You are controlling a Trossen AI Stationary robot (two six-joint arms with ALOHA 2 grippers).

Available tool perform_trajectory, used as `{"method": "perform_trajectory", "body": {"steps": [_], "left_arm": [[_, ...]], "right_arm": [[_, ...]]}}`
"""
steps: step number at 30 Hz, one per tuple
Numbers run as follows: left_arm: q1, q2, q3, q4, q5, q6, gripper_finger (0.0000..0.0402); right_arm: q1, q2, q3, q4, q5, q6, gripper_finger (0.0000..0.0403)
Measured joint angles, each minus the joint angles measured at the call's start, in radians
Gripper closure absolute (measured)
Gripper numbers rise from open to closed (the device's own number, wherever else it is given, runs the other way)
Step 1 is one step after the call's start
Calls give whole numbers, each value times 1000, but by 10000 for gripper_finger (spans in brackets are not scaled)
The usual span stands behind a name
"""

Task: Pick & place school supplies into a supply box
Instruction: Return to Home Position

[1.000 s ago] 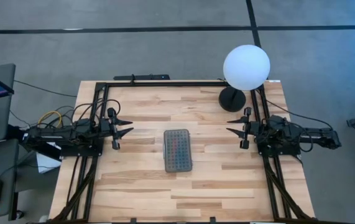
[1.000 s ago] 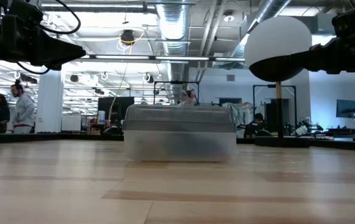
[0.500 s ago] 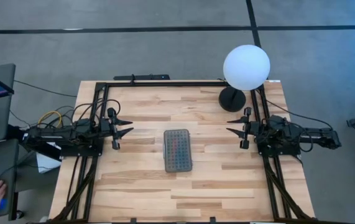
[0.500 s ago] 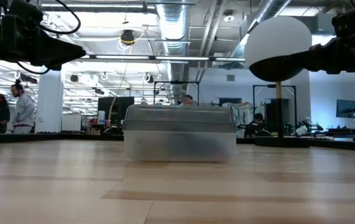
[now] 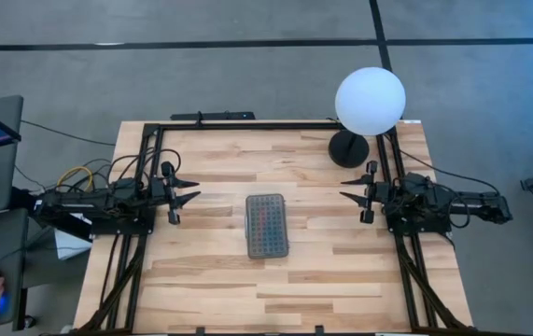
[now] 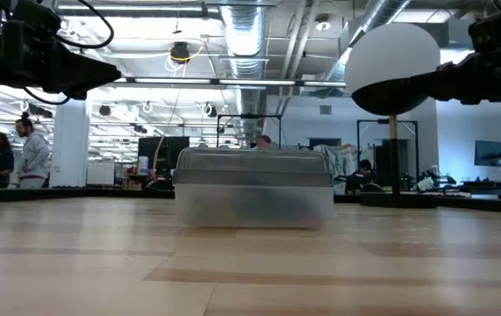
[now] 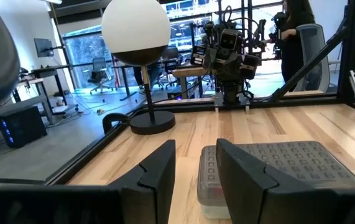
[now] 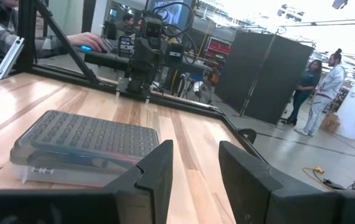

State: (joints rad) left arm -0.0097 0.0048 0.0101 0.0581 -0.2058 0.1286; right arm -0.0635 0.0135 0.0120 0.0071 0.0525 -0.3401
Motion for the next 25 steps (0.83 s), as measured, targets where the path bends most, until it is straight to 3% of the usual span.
{"method": "perform_trajectory", "body": {"steps": [25], "left_arm": [[0,0,0,0,0,12,290]], "right_arm": [[0,0,0,0,0,0,278]]}}
